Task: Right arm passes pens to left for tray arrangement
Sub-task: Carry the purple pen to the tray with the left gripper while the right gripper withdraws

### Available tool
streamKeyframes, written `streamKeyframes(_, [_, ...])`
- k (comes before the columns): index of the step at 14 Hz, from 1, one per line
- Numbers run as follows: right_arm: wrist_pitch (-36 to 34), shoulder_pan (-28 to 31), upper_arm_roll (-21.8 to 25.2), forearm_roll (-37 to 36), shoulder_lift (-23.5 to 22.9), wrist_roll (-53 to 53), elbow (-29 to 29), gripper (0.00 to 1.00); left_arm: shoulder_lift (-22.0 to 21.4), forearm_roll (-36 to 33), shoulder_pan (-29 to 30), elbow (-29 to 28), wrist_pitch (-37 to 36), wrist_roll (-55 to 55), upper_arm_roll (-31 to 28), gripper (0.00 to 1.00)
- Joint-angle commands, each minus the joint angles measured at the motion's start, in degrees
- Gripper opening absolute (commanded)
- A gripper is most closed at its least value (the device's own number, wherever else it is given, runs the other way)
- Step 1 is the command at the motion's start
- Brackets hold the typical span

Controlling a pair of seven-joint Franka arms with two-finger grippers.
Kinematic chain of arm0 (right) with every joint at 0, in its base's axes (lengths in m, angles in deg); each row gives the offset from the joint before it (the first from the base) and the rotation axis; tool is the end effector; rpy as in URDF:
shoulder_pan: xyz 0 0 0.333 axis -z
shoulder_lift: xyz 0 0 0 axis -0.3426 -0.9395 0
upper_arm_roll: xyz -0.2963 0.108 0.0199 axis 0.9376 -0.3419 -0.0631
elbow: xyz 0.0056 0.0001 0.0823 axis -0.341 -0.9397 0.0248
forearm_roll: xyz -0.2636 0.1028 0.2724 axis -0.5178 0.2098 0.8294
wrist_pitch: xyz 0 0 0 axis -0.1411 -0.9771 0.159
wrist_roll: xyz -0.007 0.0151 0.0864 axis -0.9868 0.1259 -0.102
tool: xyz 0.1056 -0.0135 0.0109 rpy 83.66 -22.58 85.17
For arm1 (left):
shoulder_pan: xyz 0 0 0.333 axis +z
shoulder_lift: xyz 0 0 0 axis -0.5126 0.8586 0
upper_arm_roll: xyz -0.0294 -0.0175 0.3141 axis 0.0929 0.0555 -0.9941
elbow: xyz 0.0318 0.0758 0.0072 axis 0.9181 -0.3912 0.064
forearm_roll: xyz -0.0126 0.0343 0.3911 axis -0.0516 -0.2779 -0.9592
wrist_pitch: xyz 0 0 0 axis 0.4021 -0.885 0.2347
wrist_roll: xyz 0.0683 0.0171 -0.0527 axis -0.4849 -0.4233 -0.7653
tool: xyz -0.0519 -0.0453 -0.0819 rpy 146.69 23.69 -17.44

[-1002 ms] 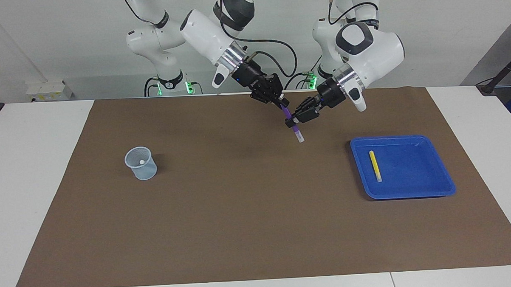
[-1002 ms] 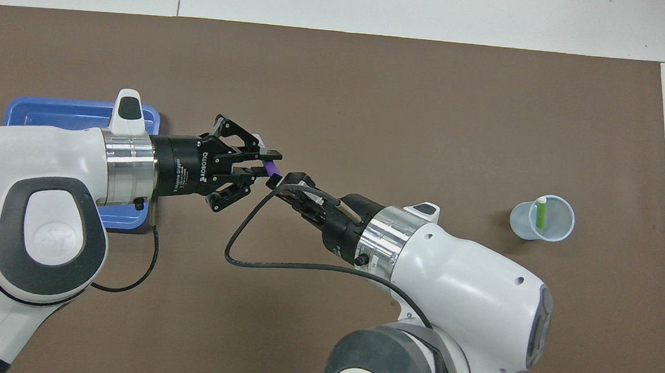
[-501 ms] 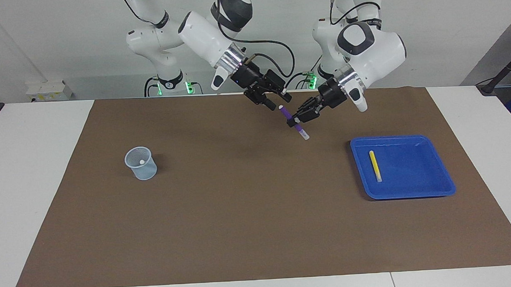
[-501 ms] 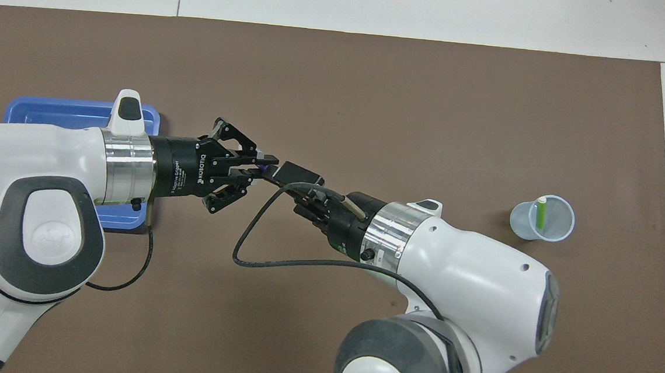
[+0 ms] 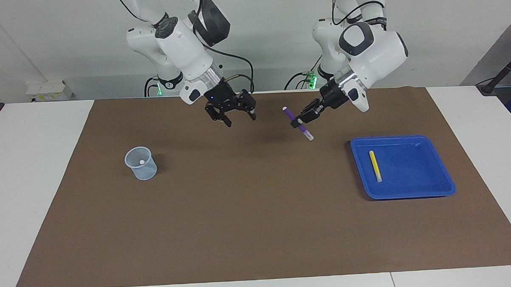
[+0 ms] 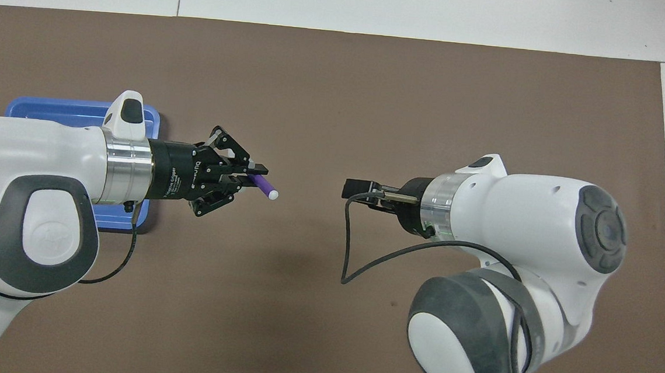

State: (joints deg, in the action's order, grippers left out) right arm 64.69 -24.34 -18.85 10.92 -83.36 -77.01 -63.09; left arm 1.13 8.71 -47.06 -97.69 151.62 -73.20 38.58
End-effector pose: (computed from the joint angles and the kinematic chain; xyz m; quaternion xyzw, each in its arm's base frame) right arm 0.5088 0.2500 0.5026 -0.9738 0.0596 -0.0541 0.2127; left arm 0.5102 -0.2068 0.4997 0.8325 0.3934 -0.1342 0.3661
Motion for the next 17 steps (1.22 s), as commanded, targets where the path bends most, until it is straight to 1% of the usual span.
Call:
streamKeyframes(1, [-6.9, 5.9, -0.5, -6.6, 1.4, 12.3, -0.1, 1.00, -1.3, -3.5, 3.8, 0.4, -5.4, 6.2, 0.0, 0.00])
streamKeyframes(3, [-10.2, 10.1, -0.6, -12.7, 1.5, 19.1, -0.1, 1.00, -1.3, -7.0, 5.5, 0.9, -7.2, 10.4, 0.0, 0.00])
streamKeyframes(6, [-11.8, 15.2, -0.6, -17.2, 1.8, 27.1, -0.7, 1.00, -1.2, -11.8, 8.1, 1.3, -9.9, 17.2, 0.0, 0.00])
streamKeyframes(8, [-10.9, 17.8, -0.6, -21.1, 1.1, 30.1, -2.1, 1.00, -1.2, -14.5, 10.2, 2.0, -11.9, 20.9, 0.0, 0.00])
streamKeyframes(10, [-10.5, 19.7, -0.6, -24.2, -1.4, 31.6, -2.4, 1.00, -0.9, -17.2, 12.4, 3.0, -14.0, 24.2, 0.0, 0.00])
streamKeyframes(12, [-6.5, 21.1, -0.6, -28.4, -4.2, 34.4, -3.6, 1.00, -0.7, -21.8, 13.4, 3.4, -14.6, 27.3, 0.0, 0.00])
streamKeyframes(13, [-4.6, 21.7, -0.6, -30.1, -5.1, 35.7, -4.3, 0.98, -0.7, -24.3, 13.5, 3.4, -14.7, 28.9, 0.0, 0.00])
streamKeyframes(16, [-4.3, 22.0, -0.6, -32.9, -6.6, 36.5, -5.0, 0.90, -0.6, -30.2, 16.8, 3.3, -16.2, 37.6, -0.1, 0.00])
streamKeyframes(17, [-3.8, 22.1, -0.6, -34.5, -7.3, 36.7, -5.0, 0.84, -0.5, -31.3, 18.4, 3.2, -16.4, 41.1, -0.1, 0.00])
